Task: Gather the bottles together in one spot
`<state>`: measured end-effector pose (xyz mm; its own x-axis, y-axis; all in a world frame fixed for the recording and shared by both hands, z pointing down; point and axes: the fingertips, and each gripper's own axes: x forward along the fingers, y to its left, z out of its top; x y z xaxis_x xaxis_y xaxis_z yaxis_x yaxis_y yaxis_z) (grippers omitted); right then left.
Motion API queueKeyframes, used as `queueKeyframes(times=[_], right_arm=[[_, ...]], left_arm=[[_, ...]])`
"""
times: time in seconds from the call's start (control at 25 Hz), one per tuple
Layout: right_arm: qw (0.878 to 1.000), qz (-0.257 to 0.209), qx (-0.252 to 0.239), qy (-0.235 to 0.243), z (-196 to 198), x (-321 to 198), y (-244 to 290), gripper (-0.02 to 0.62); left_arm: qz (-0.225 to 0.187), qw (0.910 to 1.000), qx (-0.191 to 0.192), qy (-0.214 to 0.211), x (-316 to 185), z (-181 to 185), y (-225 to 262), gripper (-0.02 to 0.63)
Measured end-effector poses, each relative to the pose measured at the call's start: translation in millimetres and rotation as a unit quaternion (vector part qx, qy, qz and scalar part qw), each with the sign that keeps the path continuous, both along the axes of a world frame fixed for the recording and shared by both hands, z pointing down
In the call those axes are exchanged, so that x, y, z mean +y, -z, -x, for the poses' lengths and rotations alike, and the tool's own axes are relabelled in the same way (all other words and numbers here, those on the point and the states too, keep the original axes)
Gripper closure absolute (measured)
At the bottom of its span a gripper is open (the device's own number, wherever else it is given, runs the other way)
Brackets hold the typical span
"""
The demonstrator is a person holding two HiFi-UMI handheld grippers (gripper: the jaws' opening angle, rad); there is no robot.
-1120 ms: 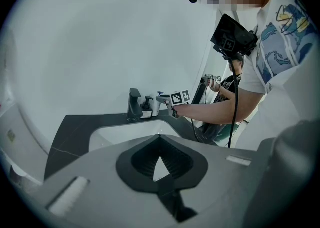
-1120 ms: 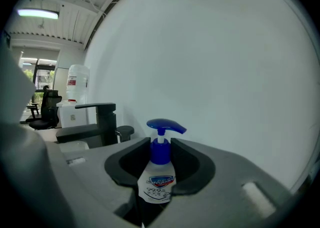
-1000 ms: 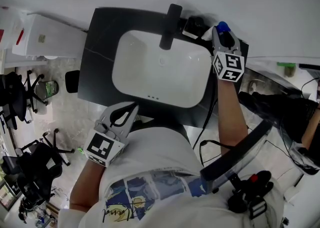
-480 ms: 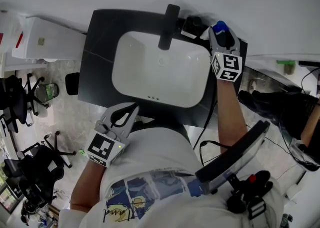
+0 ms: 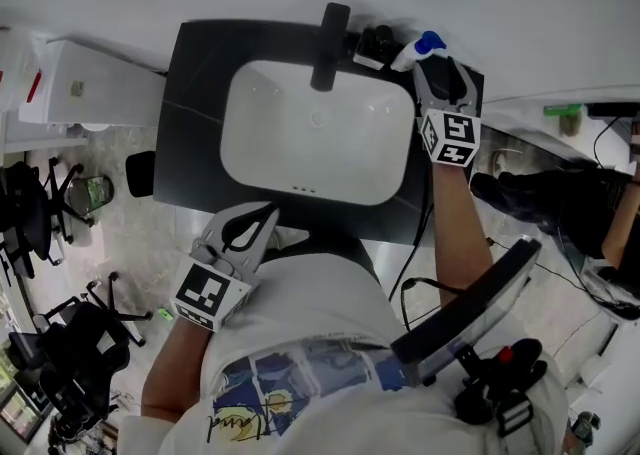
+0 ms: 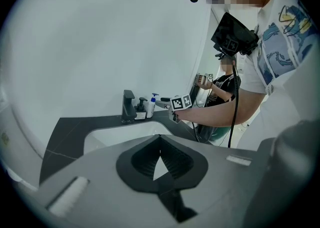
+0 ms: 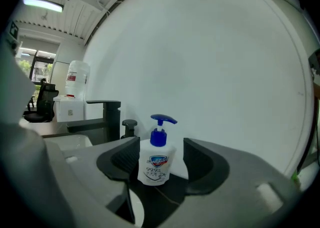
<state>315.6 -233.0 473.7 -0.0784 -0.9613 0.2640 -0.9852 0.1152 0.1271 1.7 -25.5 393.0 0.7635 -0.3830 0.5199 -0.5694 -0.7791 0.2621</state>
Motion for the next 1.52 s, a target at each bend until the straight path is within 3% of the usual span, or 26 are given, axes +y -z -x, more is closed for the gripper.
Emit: queueKeyframes(times=[0.36, 0.68, 1.08, 1.52], right_arm=[[0.999, 0.024, 0.030, -0.012, 39.7, 69.1, 7.7, 0.361], [0.997, 0.058, 0.051, 0.014, 122.3, 151.3, 20.6, 0.594], [0.995, 0.087, 0.040, 0.041, 207.5, 248.8, 49.4, 0.594], [0.995, 0.072, 0.032, 0.063, 264.8, 315.6, 86.0, 0.594]], left_arm=[[-0.034, 0.9986, 0.019, -0.036, 23.2, 30.3, 11.6, 0.604], [-0.044, 0.9958, 0.050, -0.064, 54.8, 64.3, 23.6, 0.604], [-0.044, 0.9912, 0.063, -0.108, 95.9, 97.2, 21.9, 0.604], [-0.050, 0.9869, 0.071, -0.137, 122.3, 102.8, 30.3, 0.604]])
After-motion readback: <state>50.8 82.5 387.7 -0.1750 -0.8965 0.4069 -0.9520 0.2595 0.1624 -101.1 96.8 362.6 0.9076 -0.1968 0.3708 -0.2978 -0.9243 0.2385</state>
